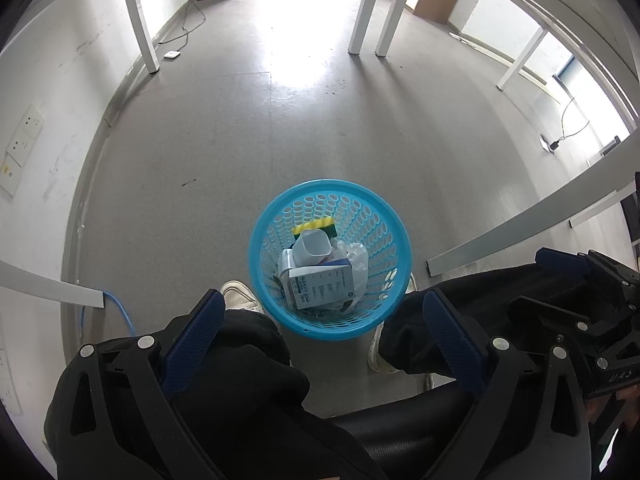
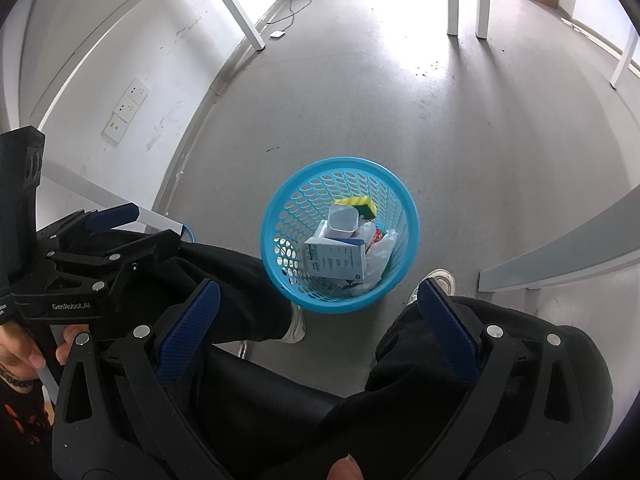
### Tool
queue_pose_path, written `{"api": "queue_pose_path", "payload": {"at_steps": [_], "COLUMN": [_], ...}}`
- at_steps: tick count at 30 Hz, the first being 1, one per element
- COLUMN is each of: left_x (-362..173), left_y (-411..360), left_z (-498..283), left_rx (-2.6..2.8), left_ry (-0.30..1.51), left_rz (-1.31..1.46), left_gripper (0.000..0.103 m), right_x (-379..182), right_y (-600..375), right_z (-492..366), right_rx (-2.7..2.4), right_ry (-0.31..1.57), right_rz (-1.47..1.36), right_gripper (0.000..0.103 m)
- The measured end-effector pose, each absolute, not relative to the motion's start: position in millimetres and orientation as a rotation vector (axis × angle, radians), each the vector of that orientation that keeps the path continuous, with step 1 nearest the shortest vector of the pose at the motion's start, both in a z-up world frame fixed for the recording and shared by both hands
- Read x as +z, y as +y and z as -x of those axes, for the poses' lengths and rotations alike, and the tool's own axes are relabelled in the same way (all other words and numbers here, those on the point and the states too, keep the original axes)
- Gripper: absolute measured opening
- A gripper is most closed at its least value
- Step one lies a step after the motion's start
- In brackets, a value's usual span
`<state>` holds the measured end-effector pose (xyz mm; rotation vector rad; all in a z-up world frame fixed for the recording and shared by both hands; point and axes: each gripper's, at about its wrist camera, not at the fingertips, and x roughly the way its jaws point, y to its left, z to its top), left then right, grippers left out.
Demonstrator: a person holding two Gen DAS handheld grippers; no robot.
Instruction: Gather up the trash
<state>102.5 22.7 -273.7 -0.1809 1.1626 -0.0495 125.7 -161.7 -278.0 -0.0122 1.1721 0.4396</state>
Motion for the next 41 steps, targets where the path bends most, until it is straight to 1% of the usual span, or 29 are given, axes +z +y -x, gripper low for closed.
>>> {"api": "queue_pose_path", "payload": {"at_steps": [18, 41], "left_x": [-273.5, -277.2], "left_y": [22.8, 26.7], "left_z": [-103.6, -105.2], "left_rx": [-0.066, -0.092], "left_ry": [1.168, 1.176], "left_rz": [0.176, 0.242], "left_gripper": [0.097, 0.097], "right_x": [-281.1, -280.6], "right_y": [-165.7, -166.6], "right_z": [-129.2, -132.4], "right_rx": [0.446, 0.454], "right_ry": [1.188, 1.197], "right_rz": [-0.025, -0.038], "right_gripper": [0.095, 0.095]}}
